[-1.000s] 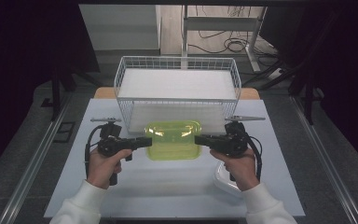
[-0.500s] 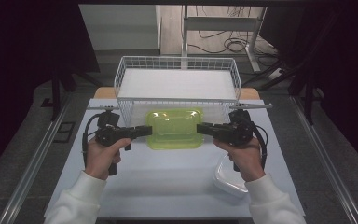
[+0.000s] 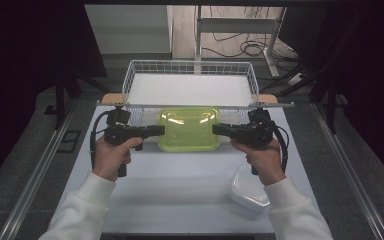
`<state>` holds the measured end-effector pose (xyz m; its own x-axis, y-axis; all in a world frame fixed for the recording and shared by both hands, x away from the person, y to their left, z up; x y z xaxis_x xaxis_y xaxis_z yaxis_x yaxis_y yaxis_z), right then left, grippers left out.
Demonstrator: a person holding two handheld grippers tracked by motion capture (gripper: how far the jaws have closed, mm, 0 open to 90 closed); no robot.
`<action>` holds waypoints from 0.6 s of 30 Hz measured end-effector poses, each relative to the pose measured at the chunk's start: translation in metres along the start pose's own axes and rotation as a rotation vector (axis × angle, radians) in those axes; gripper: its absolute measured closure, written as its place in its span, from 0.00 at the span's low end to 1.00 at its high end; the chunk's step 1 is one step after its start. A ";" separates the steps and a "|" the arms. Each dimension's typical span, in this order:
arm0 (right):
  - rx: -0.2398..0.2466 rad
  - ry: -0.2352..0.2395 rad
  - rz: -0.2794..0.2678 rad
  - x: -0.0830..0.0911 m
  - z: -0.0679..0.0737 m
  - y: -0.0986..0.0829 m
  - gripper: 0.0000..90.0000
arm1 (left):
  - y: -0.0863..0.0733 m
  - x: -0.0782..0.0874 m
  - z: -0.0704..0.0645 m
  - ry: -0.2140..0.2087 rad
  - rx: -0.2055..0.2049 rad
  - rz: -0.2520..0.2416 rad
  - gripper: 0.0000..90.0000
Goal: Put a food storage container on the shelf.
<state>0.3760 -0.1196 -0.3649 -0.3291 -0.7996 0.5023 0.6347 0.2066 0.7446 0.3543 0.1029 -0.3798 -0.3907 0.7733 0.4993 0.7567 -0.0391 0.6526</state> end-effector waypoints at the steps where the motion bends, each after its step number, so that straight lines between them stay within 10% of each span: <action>1: -0.005 0.002 0.000 -0.001 -0.002 0.001 0.85 | 0.001 -0.001 0.001 0.000 0.000 0.002 0.89; 18: -0.041 0.014 -0.011 -0.010 -0.023 0.039 0.85 | 0.046 -0.007 0.017 -0.007 0.013 0.004 0.89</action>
<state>0.4198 -0.1164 -0.3508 -0.3263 -0.8095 0.4881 0.6594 0.1750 0.7311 0.4010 0.1070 -0.3627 -0.3841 0.7778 0.4975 0.7650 -0.0336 0.6432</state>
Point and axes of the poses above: each handheld gripper's, and its own axes: x roughly backward along the jaws, y roughly out of its top, z roughly to its left, the point moved 8 cm from there along -x, roughly forward along the jaws, and after that the axes turned 6 degrees about z, right-handed, at the moved point
